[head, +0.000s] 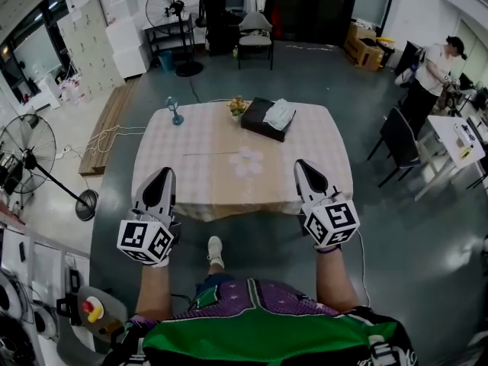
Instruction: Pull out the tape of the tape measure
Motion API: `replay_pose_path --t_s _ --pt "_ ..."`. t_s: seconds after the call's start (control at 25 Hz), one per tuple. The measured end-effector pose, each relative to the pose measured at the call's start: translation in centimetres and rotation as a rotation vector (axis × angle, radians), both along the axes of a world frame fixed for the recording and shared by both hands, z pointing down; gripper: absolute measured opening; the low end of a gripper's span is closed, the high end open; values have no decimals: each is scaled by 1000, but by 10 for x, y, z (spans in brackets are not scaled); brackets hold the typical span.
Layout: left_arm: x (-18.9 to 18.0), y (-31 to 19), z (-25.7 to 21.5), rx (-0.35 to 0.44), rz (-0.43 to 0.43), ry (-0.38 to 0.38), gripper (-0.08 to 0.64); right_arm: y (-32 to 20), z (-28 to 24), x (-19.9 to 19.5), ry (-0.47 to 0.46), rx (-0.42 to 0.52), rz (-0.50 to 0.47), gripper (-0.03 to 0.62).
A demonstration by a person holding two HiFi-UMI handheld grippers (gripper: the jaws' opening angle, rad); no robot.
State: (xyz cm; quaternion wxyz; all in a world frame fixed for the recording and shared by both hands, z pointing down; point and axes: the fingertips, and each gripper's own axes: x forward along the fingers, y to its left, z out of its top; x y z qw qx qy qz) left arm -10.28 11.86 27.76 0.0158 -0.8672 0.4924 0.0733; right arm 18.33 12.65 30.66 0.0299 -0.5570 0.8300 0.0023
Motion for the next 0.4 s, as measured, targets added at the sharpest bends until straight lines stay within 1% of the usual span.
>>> replay_pose_path --t_s 0.4 --pt "0 3 -1 2 0 3 35 2 -2 -3 -7 0 -9 5"
